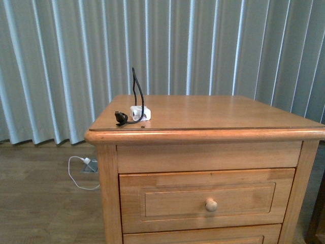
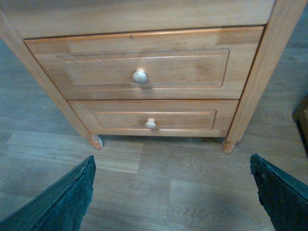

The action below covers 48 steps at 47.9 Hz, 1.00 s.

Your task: Put charger into drawer

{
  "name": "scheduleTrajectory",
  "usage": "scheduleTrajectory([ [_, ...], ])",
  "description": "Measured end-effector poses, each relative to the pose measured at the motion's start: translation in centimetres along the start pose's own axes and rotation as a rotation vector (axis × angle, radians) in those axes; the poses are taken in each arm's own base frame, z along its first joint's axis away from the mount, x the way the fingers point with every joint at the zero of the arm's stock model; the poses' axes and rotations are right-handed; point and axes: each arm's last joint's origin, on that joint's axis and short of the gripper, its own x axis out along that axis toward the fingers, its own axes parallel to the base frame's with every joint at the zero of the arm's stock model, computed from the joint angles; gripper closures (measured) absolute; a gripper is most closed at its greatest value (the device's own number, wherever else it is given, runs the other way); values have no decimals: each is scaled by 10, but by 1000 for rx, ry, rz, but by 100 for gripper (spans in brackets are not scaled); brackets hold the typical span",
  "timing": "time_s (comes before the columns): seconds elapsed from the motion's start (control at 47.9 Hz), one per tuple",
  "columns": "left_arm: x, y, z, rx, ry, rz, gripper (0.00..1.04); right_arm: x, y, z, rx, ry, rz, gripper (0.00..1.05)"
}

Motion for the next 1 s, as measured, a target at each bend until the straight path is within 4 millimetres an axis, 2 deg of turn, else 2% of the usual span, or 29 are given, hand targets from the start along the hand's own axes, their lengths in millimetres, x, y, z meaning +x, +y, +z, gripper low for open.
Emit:
scheduleTrajectory([
  [0.23, 0, 0, 0, 0, 0, 0, 6, 97, 28, 10, -67, 102, -2, 9],
  [0.355, 0, 0, 0, 0, 0, 0, 6, 129, 36, 7, -81, 125, -15, 9],
  [0.459, 0, 0, 0, 0, 0, 0, 6, 169, 45, 4, -103, 133, -23, 9],
  [0.647, 0, 0, 0, 0, 0, 0, 6, 210, 52, 1, -112, 141, -45, 9],
  [0.731, 0, 0, 0, 0, 0, 0, 6, 223, 53, 1, -113, 136, -57, 9],
  [1.002, 0, 0, 0, 0, 0, 0, 6, 249, 49, -5, -110, 142, -82, 9],
])
